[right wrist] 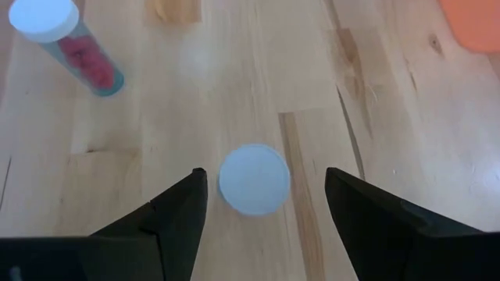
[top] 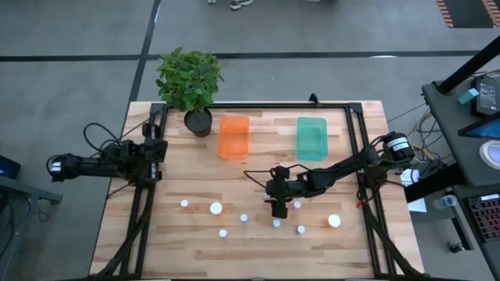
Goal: Pick and place medicine bottles into bin by pill shape (circle, oval)
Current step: Put the top right pink tablet bottle into the green bin
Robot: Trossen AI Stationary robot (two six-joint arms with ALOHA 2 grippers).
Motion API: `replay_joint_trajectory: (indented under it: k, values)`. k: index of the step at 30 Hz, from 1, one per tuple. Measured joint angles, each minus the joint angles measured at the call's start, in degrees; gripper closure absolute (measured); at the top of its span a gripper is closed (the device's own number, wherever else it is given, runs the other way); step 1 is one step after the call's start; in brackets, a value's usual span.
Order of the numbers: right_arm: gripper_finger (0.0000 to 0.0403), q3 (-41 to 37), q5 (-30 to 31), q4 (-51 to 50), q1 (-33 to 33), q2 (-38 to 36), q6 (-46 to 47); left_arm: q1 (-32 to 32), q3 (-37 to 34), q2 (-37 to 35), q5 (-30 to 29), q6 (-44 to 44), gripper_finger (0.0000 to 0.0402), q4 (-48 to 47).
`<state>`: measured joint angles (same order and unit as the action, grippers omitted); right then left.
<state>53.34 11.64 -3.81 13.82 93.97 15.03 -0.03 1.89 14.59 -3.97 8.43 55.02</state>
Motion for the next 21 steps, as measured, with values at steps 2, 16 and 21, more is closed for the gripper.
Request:
replay_joint_trajectory:
  k: [2, 16, 21]
  values:
    - [0.0157, 0.0, 0.0, 0.01, 0.0, 0.0, 0.0, 0.02, 0.0, 0.0, 0.0, 0.0, 0.0402, 0.0]
    - [0.016, 0.0, 0.03, -0.03, 0.0, 0.0, -0.02, 0.0, 0.0, 0.0, -0.01, 0.0, 0.0402, 0.0]
    - [0.0187, 0.0, 0.09, -0.04, 0.0, 0.0, -0.08, 0.02, 0.0, 0.0, 0.0, 0.0, 0.0402, 0.0]
